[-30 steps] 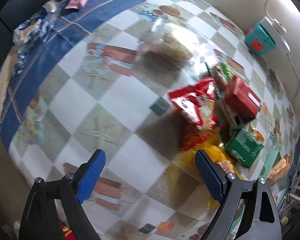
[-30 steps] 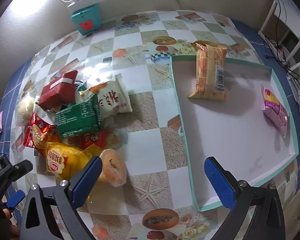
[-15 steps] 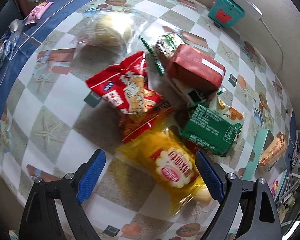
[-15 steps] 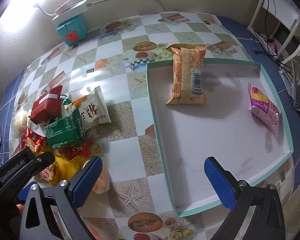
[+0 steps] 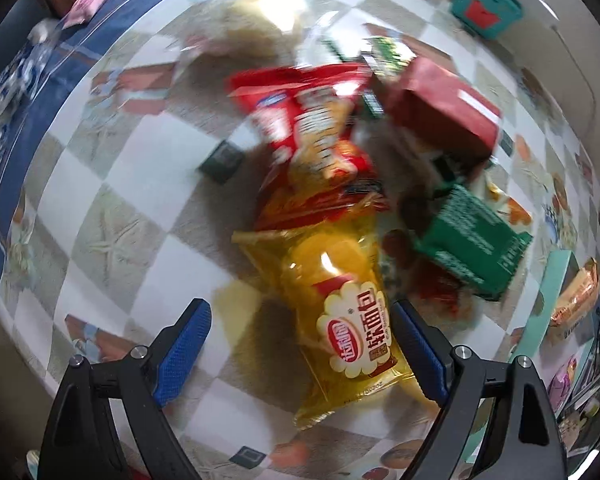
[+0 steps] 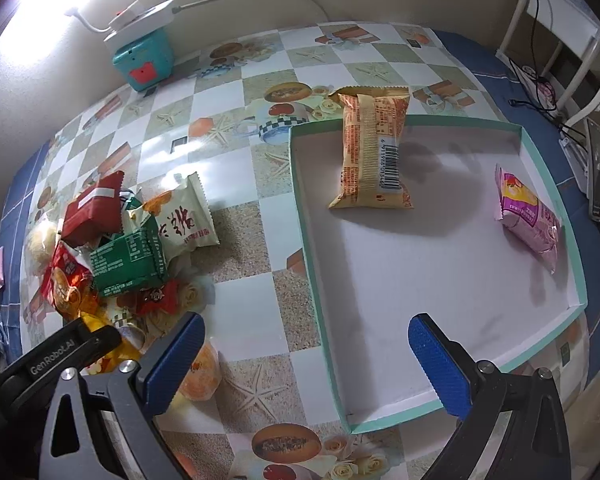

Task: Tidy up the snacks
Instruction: 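Move both tools back over the snack pile, then grasp the yellow bread bag with the left tool while the right tool grasps the pudding cup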

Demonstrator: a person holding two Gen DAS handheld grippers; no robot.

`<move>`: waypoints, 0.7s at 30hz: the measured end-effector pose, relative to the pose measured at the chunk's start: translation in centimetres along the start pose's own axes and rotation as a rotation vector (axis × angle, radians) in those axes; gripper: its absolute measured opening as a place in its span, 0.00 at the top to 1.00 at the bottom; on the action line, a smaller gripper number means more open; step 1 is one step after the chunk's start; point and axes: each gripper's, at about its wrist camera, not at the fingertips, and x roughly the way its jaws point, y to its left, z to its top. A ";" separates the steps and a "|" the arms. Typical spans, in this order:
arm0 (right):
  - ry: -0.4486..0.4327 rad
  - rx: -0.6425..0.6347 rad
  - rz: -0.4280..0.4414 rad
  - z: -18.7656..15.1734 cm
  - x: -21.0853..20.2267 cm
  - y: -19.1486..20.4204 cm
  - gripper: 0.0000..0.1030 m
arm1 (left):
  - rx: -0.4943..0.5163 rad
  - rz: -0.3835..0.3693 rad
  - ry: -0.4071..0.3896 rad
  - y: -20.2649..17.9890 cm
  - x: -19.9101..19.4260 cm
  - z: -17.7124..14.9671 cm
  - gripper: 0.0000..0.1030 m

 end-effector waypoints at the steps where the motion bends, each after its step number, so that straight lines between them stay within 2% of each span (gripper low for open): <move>1: 0.000 -0.009 -0.001 -0.1 0.0 0.2 0.00 | -0.010 0.002 0.003 0.6 -0.1 0.0 0.11; 9: 0.002 -0.105 0.020 -1.1 0.1 2.7 0.00 | -0.082 0.010 0.000 5.0 -0.7 0.3 0.11; 14: 0.015 -0.160 0.071 -2.1 0.7 4.7 0.00 | -0.066 0.007 -0.004 7.5 -0.8 1.2 0.12; 16: 0.026 -0.177 0.084 -2.5 1.3 5.4 0.01 | -0.054 0.013 -0.006 5.5 0.0 2.3 0.12; 19: 0.031 -0.200 0.093 -2.9 1.8 6.3 0.03 | -0.038 0.012 -0.003 4.6 -0.5 2.2 0.12; 21: 0.029 -0.217 0.101 -3.3 1.9 6.7 0.07 | -0.031 0.013 -0.003 3.9 -0.1 2.5 0.12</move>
